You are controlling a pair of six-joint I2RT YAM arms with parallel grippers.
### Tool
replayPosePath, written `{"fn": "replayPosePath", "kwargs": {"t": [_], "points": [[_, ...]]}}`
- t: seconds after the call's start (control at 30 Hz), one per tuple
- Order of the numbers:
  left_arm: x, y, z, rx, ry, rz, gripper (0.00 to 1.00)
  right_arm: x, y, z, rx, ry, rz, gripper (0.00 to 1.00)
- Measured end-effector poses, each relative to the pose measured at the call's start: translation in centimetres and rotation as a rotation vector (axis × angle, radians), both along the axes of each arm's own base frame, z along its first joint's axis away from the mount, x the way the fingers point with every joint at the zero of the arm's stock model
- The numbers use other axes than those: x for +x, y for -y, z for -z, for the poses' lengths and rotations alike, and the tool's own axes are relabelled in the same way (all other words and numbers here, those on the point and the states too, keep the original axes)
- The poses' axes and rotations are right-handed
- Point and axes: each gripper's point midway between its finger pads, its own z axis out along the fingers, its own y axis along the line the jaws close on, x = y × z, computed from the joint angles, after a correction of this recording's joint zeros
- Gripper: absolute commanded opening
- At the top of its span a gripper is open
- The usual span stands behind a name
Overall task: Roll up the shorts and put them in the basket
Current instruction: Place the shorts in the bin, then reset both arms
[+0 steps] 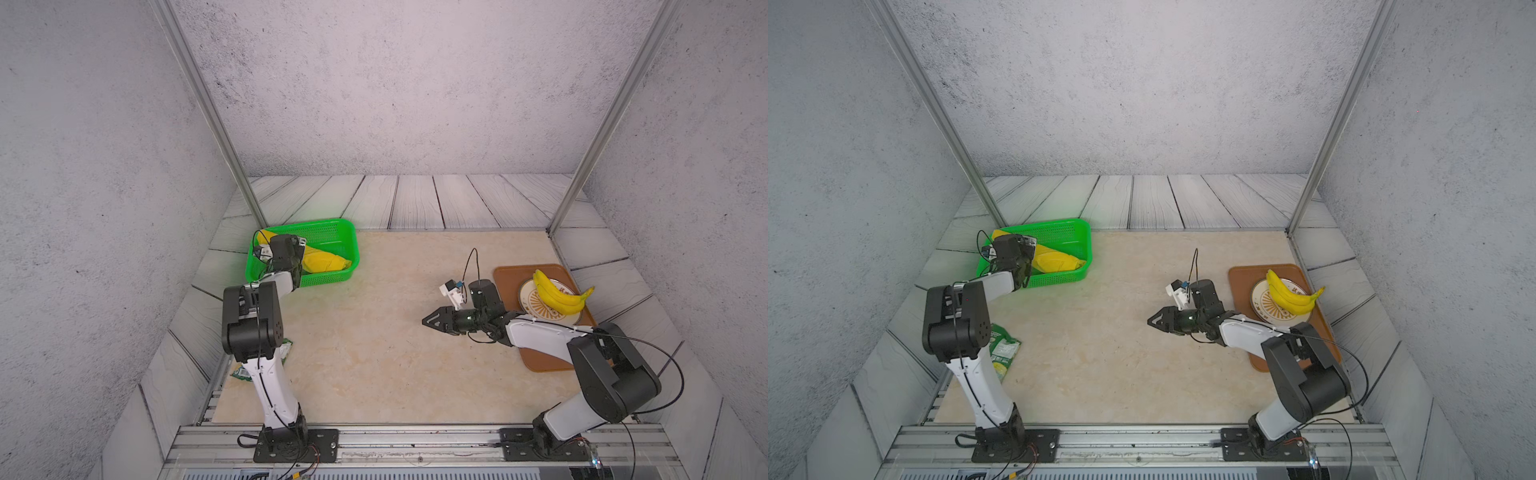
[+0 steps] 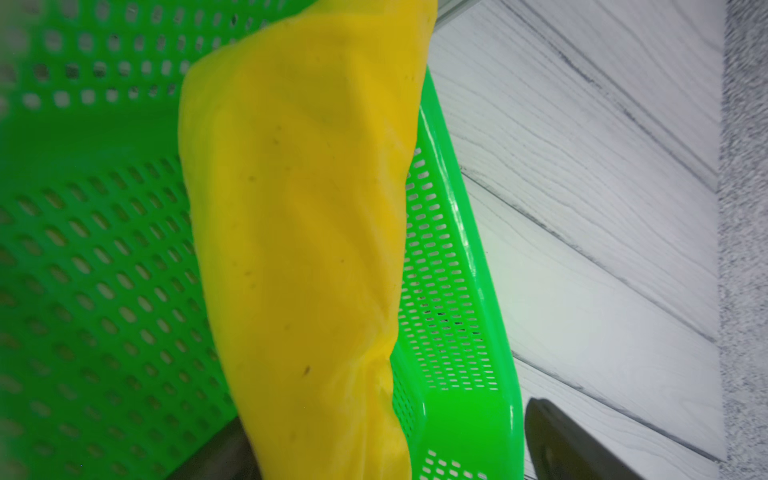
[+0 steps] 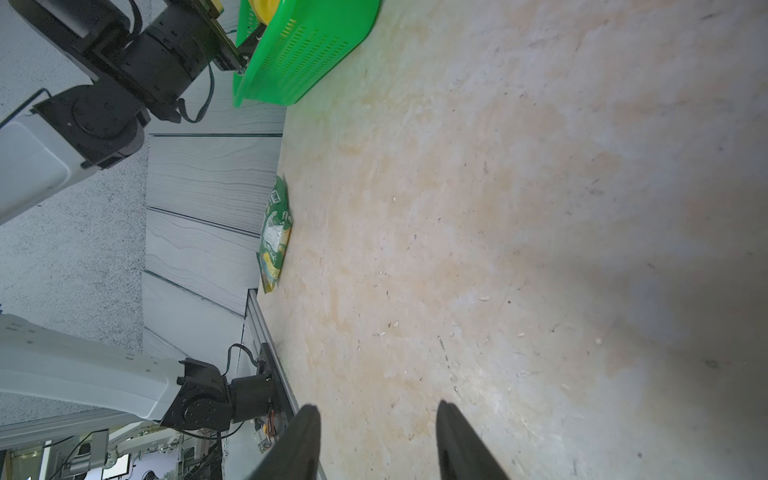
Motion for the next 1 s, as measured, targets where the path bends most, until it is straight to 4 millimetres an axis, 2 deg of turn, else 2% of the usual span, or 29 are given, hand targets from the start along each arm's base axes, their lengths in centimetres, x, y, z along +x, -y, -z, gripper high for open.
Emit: {"fn": "replayPosePath", "kwargs": {"t": [0.13,0.23,0.33,0.47,0.6,0.7,0.73,0.77,0.87,1.0], "points": [[-1.5,-0.5,-1.5,0.013,-0.048,-0.018,1.00,0.3,-0.1,-0.4,0.005,0.011,0.000,0.49],[-2.4,-0.8,-2.0,0.021,-0.099,-0.029,0.96,0.5,-0.3,-0.9,0.011,0.022,0.000,0.50],[-3.7,-1.3,-2.1,0.026,-0.147,-0.042,1.00,0.7,-0.3,-1.5,0.017,0.035,0.000,0.50],[-5.3,-1.5,-2.9,0.035,-0.170,-0.051,1.00,0.8,-0.4,-2.1,0.020,0.044,-0.001,0.50],[-6.6,-0.9,-5.8,0.065,-0.148,-0.005,0.99,1.2,-0.5,-2.6,0.004,0.048,0.000,0.50],[-7.3,0.3,-8.4,0.093,-0.131,0.069,0.98,1.8,-0.4,-3.1,-0.023,0.059,0.010,0.54],[-7.4,0.8,-9.2,0.106,-0.127,0.099,0.98,2.1,-0.3,-3.2,-0.039,0.065,0.019,0.92],[-7.5,1.4,-9.9,0.121,-0.127,0.124,0.98,2.3,-0.2,-3.4,-0.053,0.073,0.022,0.99],[-8.5,4.3,-11.1,0.181,-0.145,0.232,0.98,3.7,0.6,-3.7,-0.131,0.100,0.071,0.99],[-11.0,9.6,-11.2,0.292,-0.190,0.415,0.98,5.6,2.2,-4.9,-0.236,0.152,0.150,1.00]]}}
